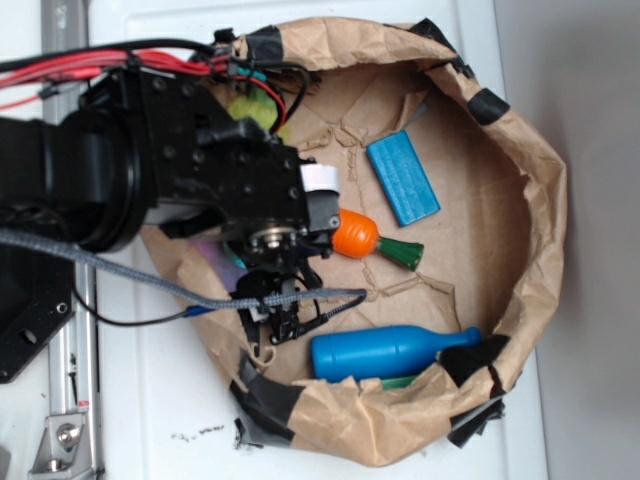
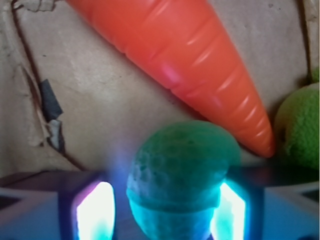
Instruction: Grab the green ball.
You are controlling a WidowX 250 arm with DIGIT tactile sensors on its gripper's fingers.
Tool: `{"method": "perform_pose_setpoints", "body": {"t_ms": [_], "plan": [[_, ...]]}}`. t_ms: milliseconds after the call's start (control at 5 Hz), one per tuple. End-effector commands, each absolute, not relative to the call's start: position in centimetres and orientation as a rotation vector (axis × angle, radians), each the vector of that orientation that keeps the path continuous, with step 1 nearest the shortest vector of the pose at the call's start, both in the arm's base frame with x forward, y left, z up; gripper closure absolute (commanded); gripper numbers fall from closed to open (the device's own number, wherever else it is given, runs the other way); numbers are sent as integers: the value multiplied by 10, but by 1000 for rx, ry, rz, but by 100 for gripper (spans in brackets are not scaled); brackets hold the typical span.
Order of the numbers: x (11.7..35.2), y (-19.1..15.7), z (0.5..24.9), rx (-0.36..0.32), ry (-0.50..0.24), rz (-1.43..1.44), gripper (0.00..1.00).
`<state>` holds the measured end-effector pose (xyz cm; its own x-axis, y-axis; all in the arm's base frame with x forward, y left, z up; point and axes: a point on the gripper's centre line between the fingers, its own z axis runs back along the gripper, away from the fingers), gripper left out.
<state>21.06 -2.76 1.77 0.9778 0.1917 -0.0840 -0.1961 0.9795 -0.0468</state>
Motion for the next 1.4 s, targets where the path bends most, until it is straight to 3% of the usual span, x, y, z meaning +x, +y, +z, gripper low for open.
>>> {"method": "perform_pose_setpoints", "body": {"t_ms": [0, 400, 800, 1000, 1200], "plan": [[221, -42, 25, -42, 6, 117, 100], [227, -35, 48, -21, -50, 121, 100], [249, -29, 136, -47, -137, 120, 100], [255, -30, 188, -49, -223, 82, 100], [257, -29, 207, -46, -206, 82, 100]]}}
